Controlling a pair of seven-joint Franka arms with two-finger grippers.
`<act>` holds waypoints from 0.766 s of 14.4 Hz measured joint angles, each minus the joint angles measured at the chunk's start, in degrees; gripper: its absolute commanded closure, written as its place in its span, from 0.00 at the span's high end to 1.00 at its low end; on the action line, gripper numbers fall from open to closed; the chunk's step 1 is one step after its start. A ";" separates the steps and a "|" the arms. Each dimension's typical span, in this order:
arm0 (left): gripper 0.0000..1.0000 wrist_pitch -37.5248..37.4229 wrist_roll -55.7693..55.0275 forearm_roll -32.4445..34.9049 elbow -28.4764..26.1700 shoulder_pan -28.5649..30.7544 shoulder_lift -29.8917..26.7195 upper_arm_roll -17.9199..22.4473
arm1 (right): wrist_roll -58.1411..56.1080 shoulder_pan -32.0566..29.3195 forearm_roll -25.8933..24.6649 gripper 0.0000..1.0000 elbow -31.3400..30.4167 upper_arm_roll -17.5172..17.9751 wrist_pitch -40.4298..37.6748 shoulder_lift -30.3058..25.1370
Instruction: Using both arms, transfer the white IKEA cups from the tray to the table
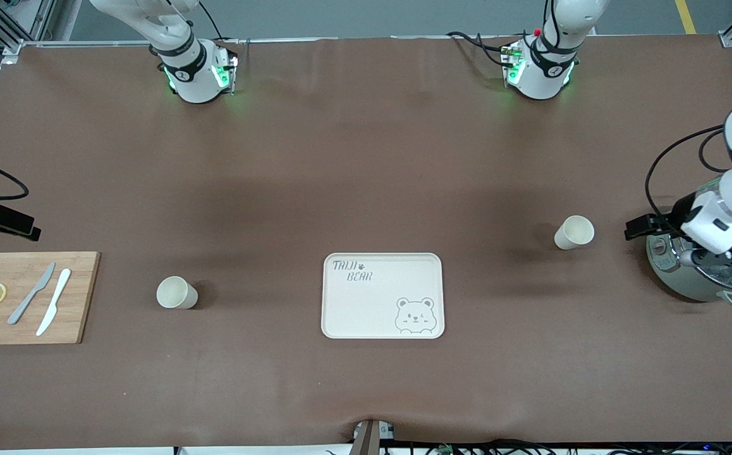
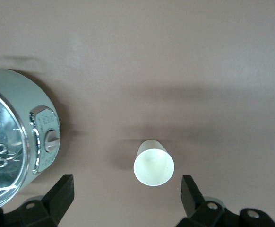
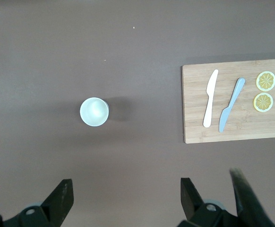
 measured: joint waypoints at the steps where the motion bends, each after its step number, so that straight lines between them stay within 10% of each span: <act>1: 1.00 -0.99 0.00 -0.19 1.45 0.00 0.01 0.00 | 0.02 0.00 0.00 1.00 0.00 0.00 0.03 0.00; 8: 1.00 -4.58 0.00 -0.48 6.24 -1.31 0.12 0.41 | 0.03 0.00 0.00 1.00 0.00 0.02 0.24 0.00; 11: 1.00 -11.10 -0.21 -2.53 13.55 -16.24 -0.12 12.89 | 0.03 -0.01 0.00 1.00 0.00 0.01 0.51 0.00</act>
